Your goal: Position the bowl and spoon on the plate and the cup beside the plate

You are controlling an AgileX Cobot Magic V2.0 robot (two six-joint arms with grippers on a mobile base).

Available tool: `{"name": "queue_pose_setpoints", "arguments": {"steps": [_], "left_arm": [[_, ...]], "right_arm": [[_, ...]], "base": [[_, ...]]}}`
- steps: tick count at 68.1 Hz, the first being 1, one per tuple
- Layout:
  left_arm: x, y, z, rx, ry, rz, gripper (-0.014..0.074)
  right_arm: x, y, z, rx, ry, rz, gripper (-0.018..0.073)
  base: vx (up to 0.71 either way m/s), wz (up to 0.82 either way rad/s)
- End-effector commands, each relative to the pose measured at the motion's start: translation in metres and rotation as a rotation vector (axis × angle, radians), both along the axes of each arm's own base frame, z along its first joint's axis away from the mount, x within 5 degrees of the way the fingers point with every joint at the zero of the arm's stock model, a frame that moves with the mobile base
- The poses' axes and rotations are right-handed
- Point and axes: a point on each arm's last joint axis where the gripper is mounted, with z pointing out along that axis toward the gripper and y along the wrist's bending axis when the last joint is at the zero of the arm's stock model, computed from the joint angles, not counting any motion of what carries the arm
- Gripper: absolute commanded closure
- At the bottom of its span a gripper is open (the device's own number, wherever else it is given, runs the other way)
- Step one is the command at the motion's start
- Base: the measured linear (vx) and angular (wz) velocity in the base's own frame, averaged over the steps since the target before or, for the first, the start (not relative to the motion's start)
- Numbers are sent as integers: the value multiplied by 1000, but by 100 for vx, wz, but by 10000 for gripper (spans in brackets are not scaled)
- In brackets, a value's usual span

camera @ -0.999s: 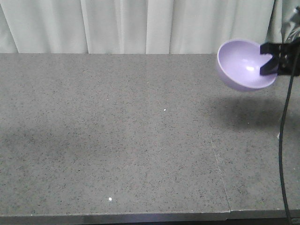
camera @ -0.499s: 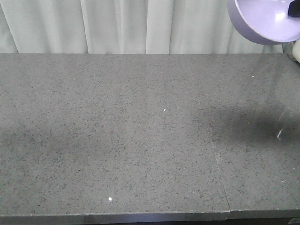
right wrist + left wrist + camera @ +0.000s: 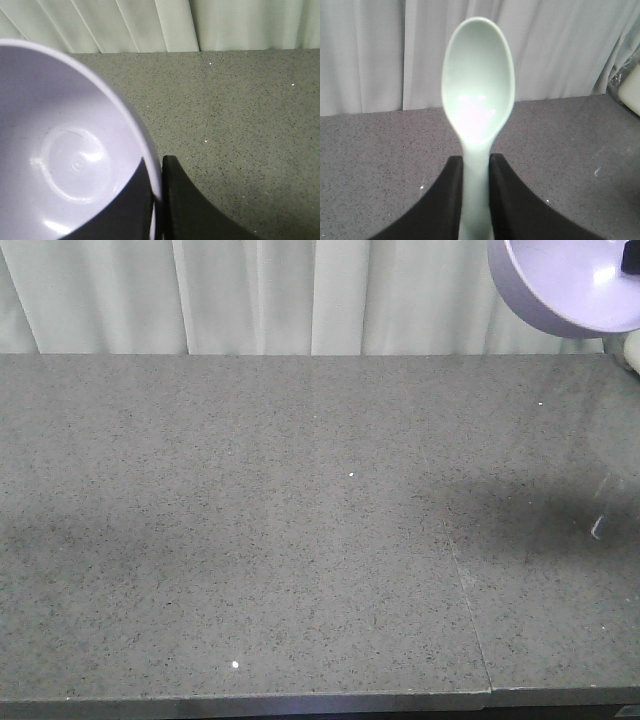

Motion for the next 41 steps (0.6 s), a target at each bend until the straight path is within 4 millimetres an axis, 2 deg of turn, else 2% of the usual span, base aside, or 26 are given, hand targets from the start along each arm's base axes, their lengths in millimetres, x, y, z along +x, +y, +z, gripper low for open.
{"name": "queue_pose_setpoints", "arguments": {"steps": [1, 41], "left_arm": [[-11, -2, 18, -29, -104, 9, 603], [-11, -2, 18, -29, -104, 9, 603]], "right_arm": [[-11, 3, 21, 20, -110, -5, 569], [-11, 3, 21, 20, -110, -5, 569]], "base": [[0, 0], [0, 0]]}}
